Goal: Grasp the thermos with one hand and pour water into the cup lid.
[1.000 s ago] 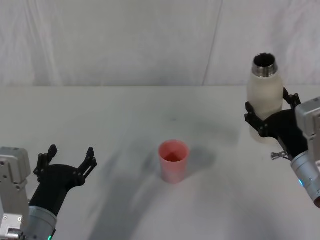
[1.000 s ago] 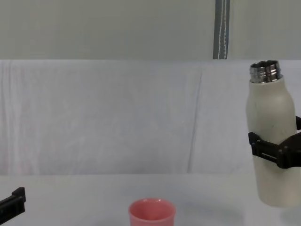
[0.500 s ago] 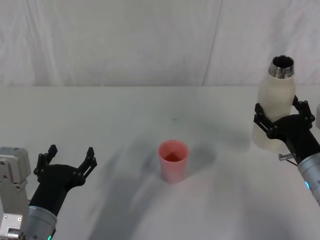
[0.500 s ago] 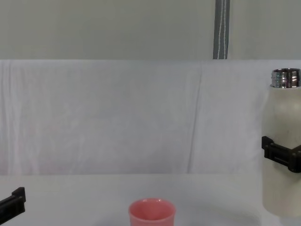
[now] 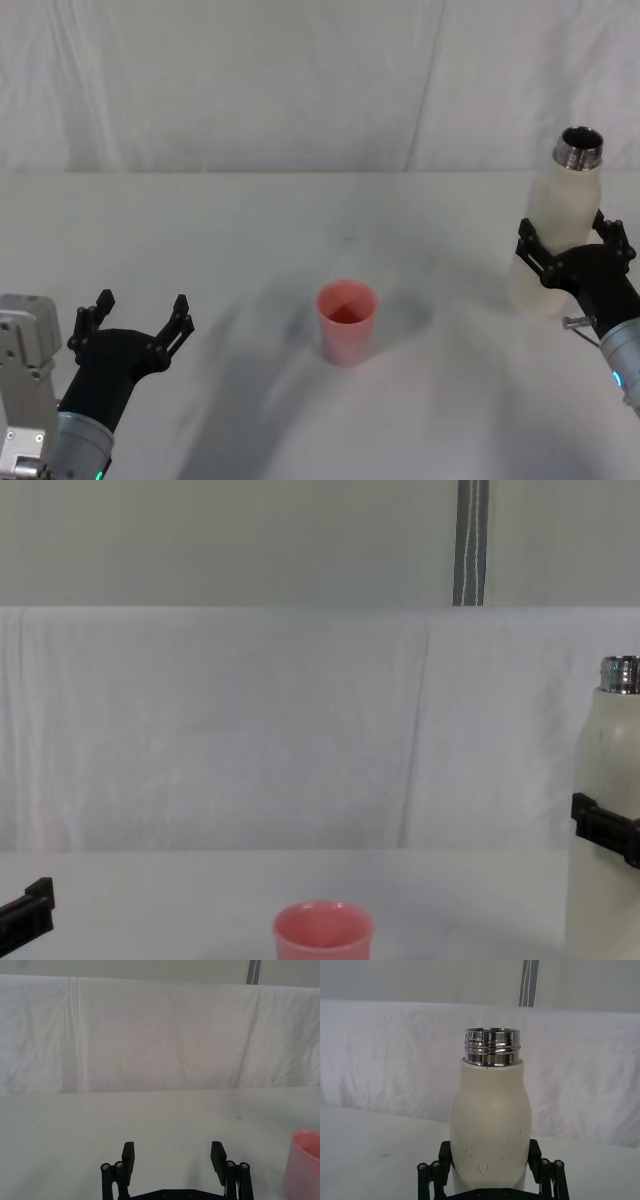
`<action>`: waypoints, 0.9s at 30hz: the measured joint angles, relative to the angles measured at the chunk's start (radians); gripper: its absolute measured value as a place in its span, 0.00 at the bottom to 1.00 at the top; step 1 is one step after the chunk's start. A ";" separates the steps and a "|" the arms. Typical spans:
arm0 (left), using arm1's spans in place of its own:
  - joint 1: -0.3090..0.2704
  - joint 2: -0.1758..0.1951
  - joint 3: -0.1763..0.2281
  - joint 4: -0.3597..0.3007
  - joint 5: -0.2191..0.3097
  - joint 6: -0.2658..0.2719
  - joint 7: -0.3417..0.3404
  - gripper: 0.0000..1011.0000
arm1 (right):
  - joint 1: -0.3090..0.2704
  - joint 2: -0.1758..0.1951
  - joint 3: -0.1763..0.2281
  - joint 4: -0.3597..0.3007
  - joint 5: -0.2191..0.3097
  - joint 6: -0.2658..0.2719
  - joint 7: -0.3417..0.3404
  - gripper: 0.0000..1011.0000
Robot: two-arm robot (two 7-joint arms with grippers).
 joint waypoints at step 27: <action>0.000 0.000 0.000 0.000 0.000 0.000 0.000 0.99 | -0.019 -0.014 -0.020 0.026 0.031 -0.013 0.001 0.94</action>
